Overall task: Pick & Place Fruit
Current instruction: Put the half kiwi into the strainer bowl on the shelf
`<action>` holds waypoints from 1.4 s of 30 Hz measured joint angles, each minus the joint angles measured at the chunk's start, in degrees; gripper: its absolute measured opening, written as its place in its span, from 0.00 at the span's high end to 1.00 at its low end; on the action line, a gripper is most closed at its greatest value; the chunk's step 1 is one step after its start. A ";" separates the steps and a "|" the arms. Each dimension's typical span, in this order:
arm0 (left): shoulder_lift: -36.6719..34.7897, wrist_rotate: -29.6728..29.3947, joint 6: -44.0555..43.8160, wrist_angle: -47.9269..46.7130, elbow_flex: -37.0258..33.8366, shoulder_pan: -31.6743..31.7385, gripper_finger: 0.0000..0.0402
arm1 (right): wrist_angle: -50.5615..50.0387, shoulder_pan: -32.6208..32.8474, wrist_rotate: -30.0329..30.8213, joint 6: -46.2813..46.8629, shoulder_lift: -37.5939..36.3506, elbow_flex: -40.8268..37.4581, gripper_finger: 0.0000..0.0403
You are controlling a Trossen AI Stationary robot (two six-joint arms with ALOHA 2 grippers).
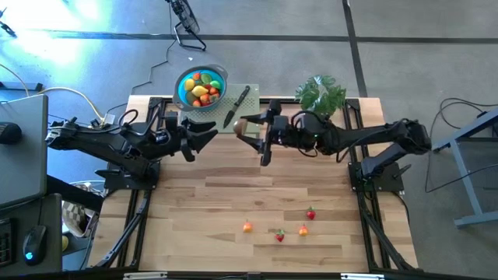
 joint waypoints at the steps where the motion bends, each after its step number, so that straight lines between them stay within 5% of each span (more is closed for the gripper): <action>1: 0.00 0.00 -0.01 0.19 0.00 0.00 0.40 | -0.14 0.07 -0.21 -0.07 0.04 0.17 0.42; 42: 13.20 7.96 1.51 19.51 0.03 0.02 0.40 | -4.22 3.02 -1.73 -4.61 0.65 0.91 0.42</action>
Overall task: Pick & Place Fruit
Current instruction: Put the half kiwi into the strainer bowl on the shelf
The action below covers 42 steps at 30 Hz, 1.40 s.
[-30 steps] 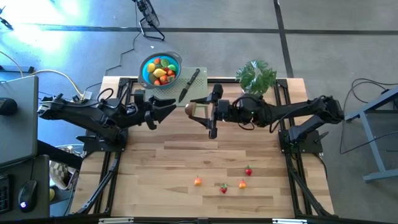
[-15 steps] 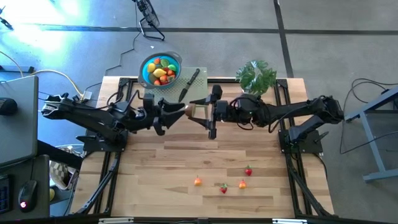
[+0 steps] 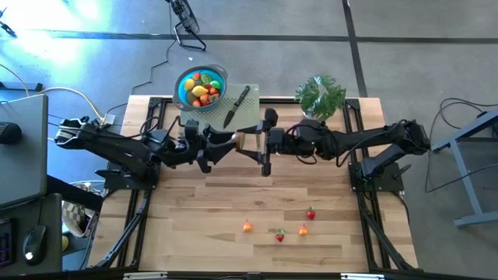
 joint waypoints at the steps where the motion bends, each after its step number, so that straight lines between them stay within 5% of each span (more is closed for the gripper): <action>1: 0.02 0.15 0.00 -0.18 -0.01 0.00 0.40 | -0.03 0.00 -0.02 0.00 0.00 0.00 0.42; 20: 2.12 12.93 -4.10 2.51 -0.01 6.03 0.40 | -1.60 -0.40 1.66 -0.04 -0.26 -0.04 0.42; 42: 2.82 15.57 -1.51 4.30 -0.05 6.05 0.38 | -2.33 -2.25 -1.69 3.20 -0.12 0.04 0.42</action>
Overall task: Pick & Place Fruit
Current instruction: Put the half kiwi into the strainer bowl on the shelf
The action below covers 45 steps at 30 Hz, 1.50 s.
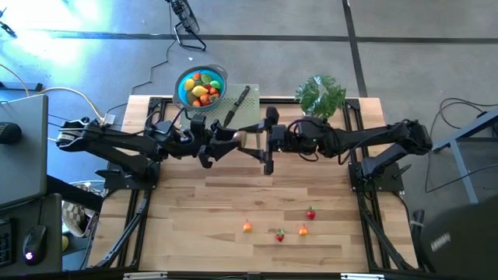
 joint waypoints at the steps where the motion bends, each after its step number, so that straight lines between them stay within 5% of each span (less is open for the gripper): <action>1: 0.05 -0.04 -0.04 -0.03 0.00 0.00 0.37 | -0.05 0.00 0.01 0.05 0.05 0.00 0.42; 11: 0.22 -0.18 -1.51 -0.31 0.00 -0.09 0.24 | -0.23 -0.07 0.36 0.03 0.23 -0.02 0.42; 23: 1.05 -0.62 -2.24 0.01 0.00 -0.08 0.40 | -0.44 -0.07 0.21 -0.03 0.21 -0.07 0.42; 45: 1.03 -1.05 -4.54 0.13 0.00 -0.07 0.38 | -0.57 -0.04 0.21 0.01 0.12 -0.07 0.42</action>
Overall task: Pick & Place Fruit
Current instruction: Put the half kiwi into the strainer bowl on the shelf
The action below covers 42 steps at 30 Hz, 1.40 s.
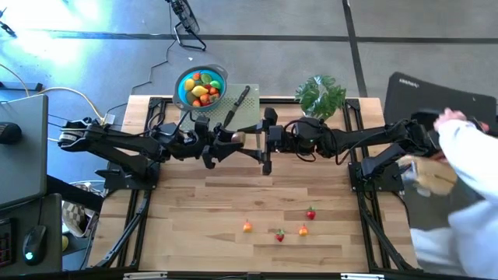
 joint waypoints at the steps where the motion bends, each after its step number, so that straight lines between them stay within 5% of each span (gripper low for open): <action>1: 0.00 -0.18 0.02 0.00 0.00 -0.02 0.37 | 0.00 0.00 0.00 0.01 0.00 0.00 0.42; 42: -0.07 -0.73 -0.03 -0.22 0.02 -0.02 0.39 | -0.92 -0.04 0.11 -0.05 -0.04 0.00 0.42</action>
